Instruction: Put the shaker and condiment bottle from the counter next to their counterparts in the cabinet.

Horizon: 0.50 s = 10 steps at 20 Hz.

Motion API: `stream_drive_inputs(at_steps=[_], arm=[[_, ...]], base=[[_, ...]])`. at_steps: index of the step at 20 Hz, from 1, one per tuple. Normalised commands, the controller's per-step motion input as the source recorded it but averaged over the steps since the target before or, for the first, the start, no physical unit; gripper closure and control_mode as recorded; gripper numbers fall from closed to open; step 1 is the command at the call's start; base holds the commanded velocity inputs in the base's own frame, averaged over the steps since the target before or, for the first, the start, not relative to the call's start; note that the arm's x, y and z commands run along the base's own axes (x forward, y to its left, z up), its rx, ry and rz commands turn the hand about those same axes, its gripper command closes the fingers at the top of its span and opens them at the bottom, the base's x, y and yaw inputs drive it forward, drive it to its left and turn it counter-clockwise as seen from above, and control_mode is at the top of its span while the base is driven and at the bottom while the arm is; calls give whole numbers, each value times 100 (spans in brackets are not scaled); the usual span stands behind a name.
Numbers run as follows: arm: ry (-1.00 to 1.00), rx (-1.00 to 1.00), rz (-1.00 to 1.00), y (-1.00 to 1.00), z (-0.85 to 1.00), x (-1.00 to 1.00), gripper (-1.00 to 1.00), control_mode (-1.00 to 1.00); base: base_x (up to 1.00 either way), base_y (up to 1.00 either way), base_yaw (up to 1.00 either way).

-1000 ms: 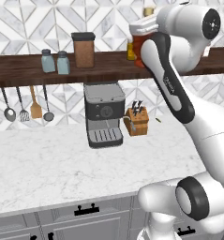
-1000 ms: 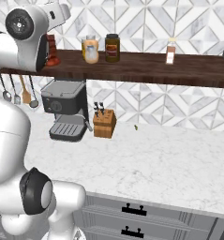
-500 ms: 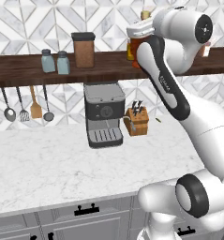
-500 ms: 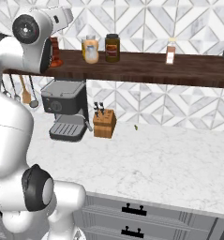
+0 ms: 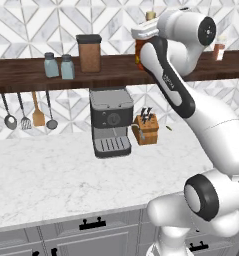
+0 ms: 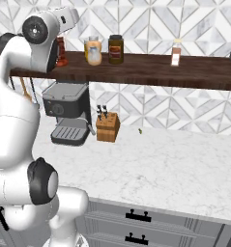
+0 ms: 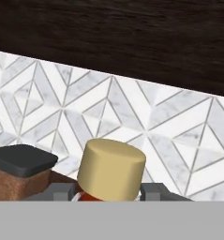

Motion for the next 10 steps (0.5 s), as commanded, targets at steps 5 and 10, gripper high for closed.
stream_drive_inputs(at_steps=[5, 10], arm=[[0, 0, 0, 0, -5, 16, 100, -100], [0, 0, 0, 0, -11, 23, 100, -100]], base=[[0, 0, 0], [0, 0, 0]])
